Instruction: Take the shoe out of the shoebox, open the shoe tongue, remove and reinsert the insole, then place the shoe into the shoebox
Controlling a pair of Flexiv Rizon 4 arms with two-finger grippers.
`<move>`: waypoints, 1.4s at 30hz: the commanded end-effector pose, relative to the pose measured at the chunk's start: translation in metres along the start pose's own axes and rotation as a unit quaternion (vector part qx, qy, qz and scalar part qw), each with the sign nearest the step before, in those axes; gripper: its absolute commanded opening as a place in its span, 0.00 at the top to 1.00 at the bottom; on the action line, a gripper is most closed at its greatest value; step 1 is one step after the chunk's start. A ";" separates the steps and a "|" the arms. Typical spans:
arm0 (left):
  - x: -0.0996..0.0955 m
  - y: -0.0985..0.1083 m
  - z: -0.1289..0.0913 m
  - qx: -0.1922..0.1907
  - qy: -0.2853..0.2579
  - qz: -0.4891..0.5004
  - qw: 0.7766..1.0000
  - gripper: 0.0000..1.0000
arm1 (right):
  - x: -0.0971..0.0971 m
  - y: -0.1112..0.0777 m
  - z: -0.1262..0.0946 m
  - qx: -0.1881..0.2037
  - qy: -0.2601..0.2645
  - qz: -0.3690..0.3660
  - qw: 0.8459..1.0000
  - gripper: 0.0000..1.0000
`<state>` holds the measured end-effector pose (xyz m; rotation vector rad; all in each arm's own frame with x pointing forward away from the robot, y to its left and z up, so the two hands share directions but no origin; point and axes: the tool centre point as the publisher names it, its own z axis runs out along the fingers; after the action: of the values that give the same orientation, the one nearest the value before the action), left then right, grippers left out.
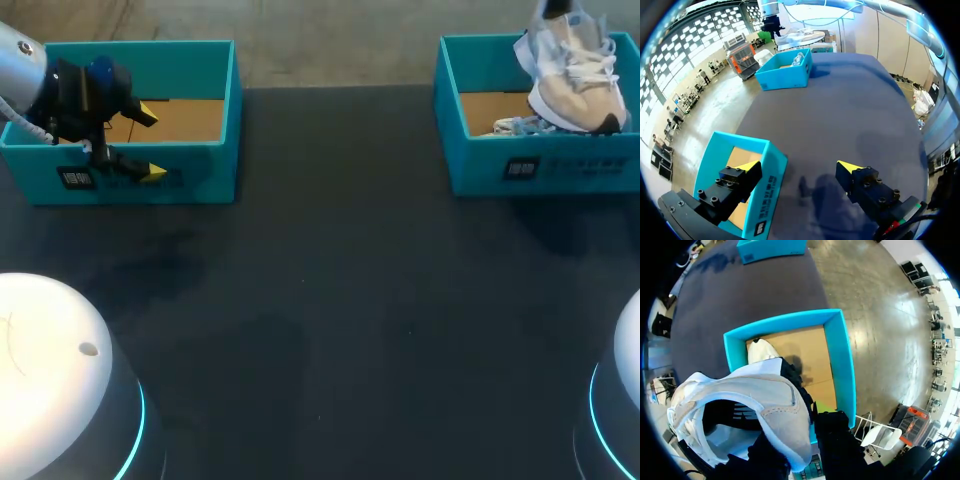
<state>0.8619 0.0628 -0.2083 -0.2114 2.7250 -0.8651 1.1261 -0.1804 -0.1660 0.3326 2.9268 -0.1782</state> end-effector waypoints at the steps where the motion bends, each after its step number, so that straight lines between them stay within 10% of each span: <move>1: 0.000 0.000 0.000 -0.001 0.001 0.000 1.000 0.00 | 0.000 0.000 -0.002 0.001 0.000 0.000 1.000 1.00; 25: 0.000 0.000 0.000 -0.001 0.001 0.000 1.000 0.00 | -0.065 -0.086 0.027 0.032 -0.012 0.062 0.997 1.00; 42: 0.000 0.000 0.000 -0.001 0.001 0.000 1.000 0.00 | -0.069 -0.115 0.025 0.043 -0.004 0.245 0.969 1.00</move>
<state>0.8619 0.0628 -0.2083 -0.2114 2.7250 -0.8651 1.1687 -0.3091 -0.1689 0.9881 2.7393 -0.2262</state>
